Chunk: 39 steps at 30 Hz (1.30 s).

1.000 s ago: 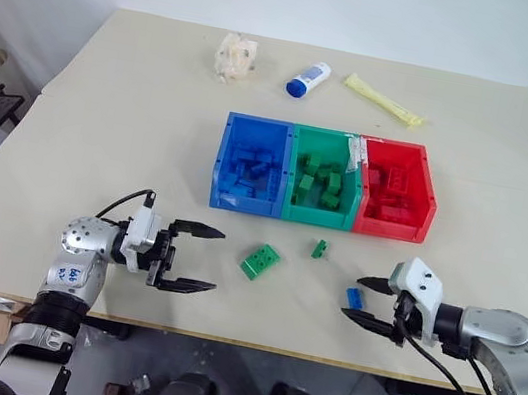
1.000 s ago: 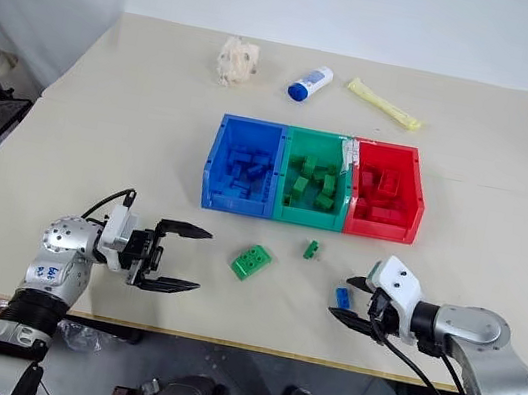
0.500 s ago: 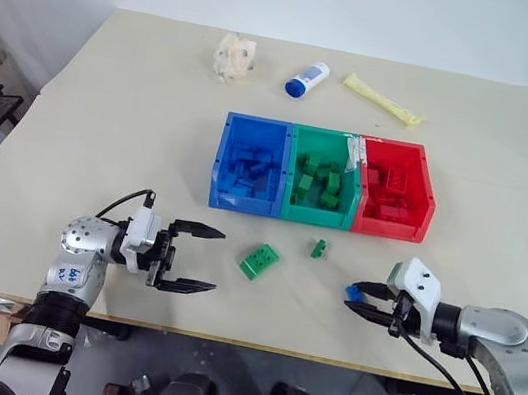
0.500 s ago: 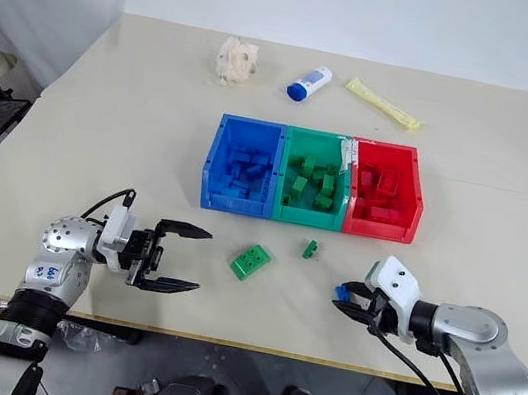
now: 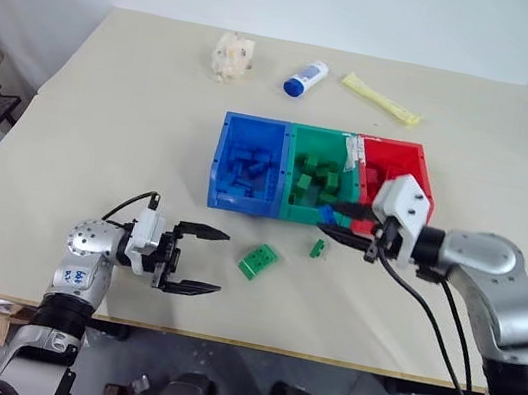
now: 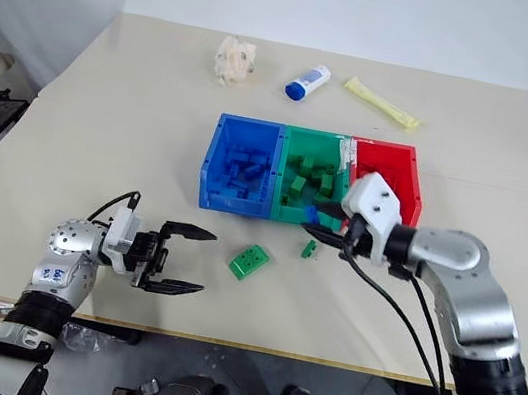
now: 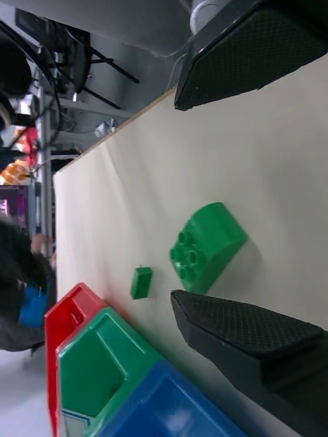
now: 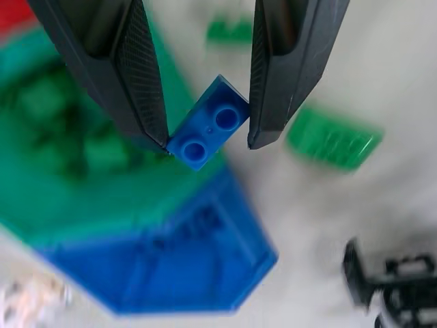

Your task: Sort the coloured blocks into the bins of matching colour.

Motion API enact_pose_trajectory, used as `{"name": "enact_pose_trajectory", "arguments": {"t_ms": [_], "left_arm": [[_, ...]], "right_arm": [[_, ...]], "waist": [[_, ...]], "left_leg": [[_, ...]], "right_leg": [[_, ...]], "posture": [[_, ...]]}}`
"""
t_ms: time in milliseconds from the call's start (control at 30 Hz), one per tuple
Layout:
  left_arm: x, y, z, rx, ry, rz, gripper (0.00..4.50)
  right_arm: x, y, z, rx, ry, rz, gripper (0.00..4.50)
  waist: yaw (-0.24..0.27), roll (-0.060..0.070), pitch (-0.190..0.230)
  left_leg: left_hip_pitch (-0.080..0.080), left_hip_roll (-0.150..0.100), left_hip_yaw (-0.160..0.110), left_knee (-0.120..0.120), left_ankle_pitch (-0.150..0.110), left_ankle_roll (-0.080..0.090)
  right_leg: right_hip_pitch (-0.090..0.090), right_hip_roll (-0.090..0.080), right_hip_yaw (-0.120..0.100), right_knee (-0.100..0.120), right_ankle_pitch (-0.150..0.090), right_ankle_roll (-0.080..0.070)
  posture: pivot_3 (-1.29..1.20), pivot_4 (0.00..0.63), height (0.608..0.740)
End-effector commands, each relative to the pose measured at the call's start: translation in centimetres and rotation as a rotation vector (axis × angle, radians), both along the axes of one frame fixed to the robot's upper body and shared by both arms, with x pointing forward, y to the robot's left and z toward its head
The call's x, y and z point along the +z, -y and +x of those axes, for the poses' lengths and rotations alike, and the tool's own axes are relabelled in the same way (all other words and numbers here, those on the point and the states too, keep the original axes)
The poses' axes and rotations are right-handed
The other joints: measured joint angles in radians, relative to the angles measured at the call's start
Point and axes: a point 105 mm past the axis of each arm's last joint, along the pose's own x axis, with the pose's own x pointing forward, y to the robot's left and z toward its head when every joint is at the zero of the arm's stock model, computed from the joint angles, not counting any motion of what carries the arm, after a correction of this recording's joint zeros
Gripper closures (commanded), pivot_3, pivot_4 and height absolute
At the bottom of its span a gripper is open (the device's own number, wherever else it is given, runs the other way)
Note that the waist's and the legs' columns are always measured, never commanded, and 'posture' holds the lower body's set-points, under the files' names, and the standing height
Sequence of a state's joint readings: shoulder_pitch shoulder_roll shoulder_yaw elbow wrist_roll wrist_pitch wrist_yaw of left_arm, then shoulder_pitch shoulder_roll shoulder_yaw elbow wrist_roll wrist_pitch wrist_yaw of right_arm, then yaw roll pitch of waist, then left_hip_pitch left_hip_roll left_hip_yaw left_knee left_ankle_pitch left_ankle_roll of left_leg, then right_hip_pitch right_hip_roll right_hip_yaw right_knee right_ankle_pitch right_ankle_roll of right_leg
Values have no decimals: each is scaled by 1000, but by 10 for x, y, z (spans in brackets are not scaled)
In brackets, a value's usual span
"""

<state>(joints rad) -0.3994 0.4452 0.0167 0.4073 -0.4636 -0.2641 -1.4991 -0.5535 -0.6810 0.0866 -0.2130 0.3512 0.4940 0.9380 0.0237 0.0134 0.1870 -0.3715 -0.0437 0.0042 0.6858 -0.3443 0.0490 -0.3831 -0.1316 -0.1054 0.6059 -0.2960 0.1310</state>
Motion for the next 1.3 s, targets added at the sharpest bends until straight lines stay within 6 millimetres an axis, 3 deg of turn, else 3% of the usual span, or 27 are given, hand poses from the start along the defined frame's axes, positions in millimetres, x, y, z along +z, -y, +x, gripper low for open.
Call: {"name": "enact_pose_trajectory", "arguments": {"t_ms": [33, 133, 267, 400, 533, 867, 1000, 1133, 1300], "left_arm": [[5, 2, 0, -11, 31, -1, 0], [6, 4, 0, -16, 37, -5, 0], [7, 5, 1, -15, 43, -8, 0], [8, 6, 2, -10, 51, -11, 0], [8, 4, 2, 4, 55, -12, 0], [7, 2, 2, 14, 46, -10, 0], [6, -2, 2, 19, 43, -3, 0], [6, -3, 3, 23, 43, -2, 0], [6, -4, 3, 25, 43, -1, 0]], "right_arm": [[14, -14, 12, 25, 68, 27, 3110], [34, -48, 34, 67, 150, 96, 3110], [51, -80, 50, 97, 216, 190, 3110], [57, -96, 70, 20, 264, 280, 1852], [39, -91, 61, 65, 225, 250, 555], [19, -41, 21, 187, 143, 142, 555], [5, 1, 6, 147, 68, 50, 555], [-6, 29, -12, 111, -5, -16, 555], [-18, 75, -33, -49, -107, -73, 555]], "waist": [[-3, 0, 0], [-13, 0, 0], [-34, 0, 0], [-40, 0, 0], [-43, 0, 0], [-50, 0, 0], [-36, -1, 0], [-25, -1, 0], [-13, -1, 0]], "left_leg": [[0, 0, 0, 0, 0, 0], [0, -1, 2, 0, 0, 0], [-1, -1, 5, 0, 1, 0], [0, -2, 3, -1, 1, 0], [-1, -3, -1, -1, 1, 0], [-2, -3, 0, -1, 1, 0], [-1, -3, 1, -1, 1, 0], [-2, -3, 4, -1, 0, 1], [-2, -2, 4, -1, 0, 1]], "right_leg": [[0, 0, 0, 1, 0, 0], [-2, 0, -2, 2, 0, 0], [-8, 0, -3, 12, 0, 0], [-10, 0, -3, 16, 0, 0], [-9, -1, -2, 16, 0, 0], [-9, 0, -1, 14, 0, 0], [-9, -1, -1, 14, 0, 0], [-8, -1, -1, 10, 0, 0], [-7, -1, -1, 7, 0, 0]], "posture": [[0, 150, 740], [0, 150, 740], [0, 150, 740], [0, 150, 740], [0, 150, 740], [0, 150, 740], [0, 150, 740], [0, 150, 740], [0, 150, 740]]}}
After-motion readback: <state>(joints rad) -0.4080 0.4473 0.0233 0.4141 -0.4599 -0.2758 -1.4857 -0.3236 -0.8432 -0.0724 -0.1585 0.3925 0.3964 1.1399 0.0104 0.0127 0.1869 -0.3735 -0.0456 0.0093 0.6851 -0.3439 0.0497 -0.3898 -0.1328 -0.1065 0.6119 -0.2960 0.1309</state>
